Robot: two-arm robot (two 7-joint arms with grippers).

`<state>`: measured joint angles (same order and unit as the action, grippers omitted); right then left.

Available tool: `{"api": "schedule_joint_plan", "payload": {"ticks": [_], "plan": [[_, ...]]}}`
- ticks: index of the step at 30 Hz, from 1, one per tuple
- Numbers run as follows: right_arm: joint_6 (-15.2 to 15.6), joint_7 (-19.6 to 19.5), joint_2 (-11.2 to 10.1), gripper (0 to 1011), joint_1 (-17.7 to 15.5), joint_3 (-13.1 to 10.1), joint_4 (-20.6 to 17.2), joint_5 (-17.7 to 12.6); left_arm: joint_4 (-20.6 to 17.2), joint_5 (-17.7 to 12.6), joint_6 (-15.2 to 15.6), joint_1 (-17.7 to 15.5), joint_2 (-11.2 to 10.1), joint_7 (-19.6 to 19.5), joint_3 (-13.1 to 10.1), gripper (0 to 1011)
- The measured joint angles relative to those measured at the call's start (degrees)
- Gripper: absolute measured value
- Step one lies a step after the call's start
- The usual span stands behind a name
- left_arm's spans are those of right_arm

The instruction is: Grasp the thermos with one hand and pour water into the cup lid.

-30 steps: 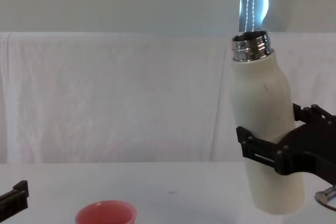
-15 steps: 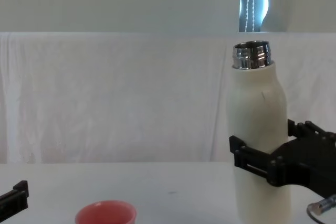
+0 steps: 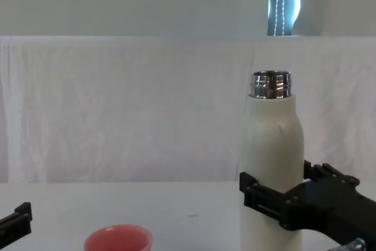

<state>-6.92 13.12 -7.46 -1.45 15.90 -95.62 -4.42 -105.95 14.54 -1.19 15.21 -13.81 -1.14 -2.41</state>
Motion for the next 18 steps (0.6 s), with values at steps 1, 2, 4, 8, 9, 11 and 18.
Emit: {"api": "schedule_joint_plan", "payload": {"ticks": [1,2,4,8,9,11,18], "plan": [[0.00,0.06,0.09,951,0.16,0.15,0.30,-0.32,0.00,0.00,0.00,0.00,0.00,0.00,0.00,1001],[0.00,0.09,0.13,951,0.24,0.25,0.45,-0.46,0.00,0.00,0.00,0.00,0.00,0.00,0.00,1001],[0.00,0.15,0.19,951,0.53,0.57,0.87,-0.77,0.00,0.00,0.00,0.00,0.00,0.00,0.00,1001],[-0.01,0.27,0.23,951,0.95,1.12,1.46,-1.09,0.00,0.00,0.00,0.00,0.00,0.00,0.00,1001],[-0.01,0.31,0.26,951,1.08,1.35,1.66,-1.17,0.00,0.00,0.00,0.00,0.00,0.00,0.00,1001],[-0.01,0.33,0.29,951,1.23,1.60,1.88,-1.21,0.00,0.00,0.00,0.00,0.00,0.00,0.00,1001],[-0.15,0.38,0.44,951,1.88,2.46,2.79,-1.33,0.00,0.00,0.00,0.00,0.00,0.00,0.00,1001]]}}
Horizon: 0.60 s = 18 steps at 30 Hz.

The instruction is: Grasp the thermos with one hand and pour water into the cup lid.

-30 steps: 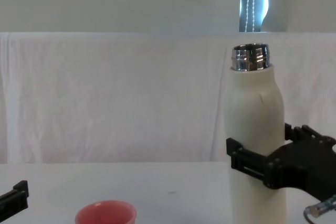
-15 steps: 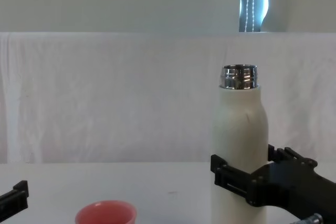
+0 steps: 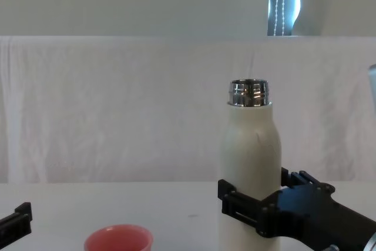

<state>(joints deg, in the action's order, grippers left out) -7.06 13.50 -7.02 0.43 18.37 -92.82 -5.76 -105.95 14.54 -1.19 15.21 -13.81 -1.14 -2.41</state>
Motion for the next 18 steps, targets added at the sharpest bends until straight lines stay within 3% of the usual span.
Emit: {"api": "schedule_joint_plan", "payload": {"ticks": [18], "plan": [[-1.18,0.55,0.23,951,2.70,1.26,3.57,0.02,0.00,0.00,0.00,0.00,0.00,0.00,0.00,1001]]}}
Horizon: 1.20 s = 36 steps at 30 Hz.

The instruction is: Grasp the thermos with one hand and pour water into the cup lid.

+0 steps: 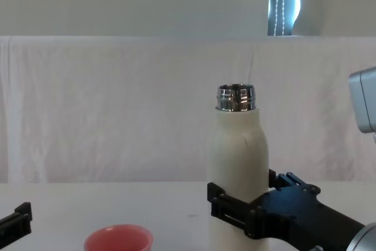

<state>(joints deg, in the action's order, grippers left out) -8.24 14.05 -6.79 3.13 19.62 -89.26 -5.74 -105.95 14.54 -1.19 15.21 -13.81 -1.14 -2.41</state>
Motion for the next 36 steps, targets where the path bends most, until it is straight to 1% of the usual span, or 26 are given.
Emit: {"api": "schedule_joint_plan", "payload": {"ticks": [10,31,33,35,36], "plan": [[-0.09,-0.11,0.04,951,0.65,-0.02,1.05,-0.02,0.00,0.00,0.00,0.00,0.00,0.00,0.00,1001],[-0.11,-0.33,0.06,951,0.75,-0.24,1.16,-0.21,0.00,0.00,0.00,0.00,0.00,0.00,0.00,1001],[-0.11,-0.35,0.05,966,0.75,-0.24,1.16,-0.21,0.00,0.00,0.00,0.00,0.00,0.00,0.00,1001],[-0.12,-0.41,0.05,1003,0.75,-0.25,1.16,-0.22,0.00,0.00,0.00,0.00,0.00,0.00,0.00,1001],[-0.12,-0.41,0.05,1003,0.75,-0.24,1.15,-0.21,0.00,0.00,0.00,0.00,0.00,0.00,0.00,1001]]}}
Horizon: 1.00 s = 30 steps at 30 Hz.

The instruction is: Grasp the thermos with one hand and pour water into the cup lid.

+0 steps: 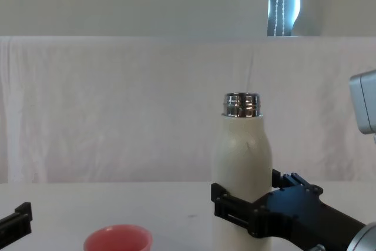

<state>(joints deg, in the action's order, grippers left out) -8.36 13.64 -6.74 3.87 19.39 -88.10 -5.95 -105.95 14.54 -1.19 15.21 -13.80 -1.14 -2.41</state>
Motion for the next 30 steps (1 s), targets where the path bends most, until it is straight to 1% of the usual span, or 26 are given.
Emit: {"api": "schedule_joint_plan", "payload": {"ticks": [16,30], "plan": [[0.03,0.00,0.00,1003,-0.01,0.00,0.00,0.02,0.00,0.00,0.00,0.00,0.00,0.00,0.00,1001],[0.37,0.11,-0.52,1003,-1.44,-0.69,-1.20,-1.10,0.00,0.00,0.00,0.00,0.00,0.00,0.00,1001]]}}
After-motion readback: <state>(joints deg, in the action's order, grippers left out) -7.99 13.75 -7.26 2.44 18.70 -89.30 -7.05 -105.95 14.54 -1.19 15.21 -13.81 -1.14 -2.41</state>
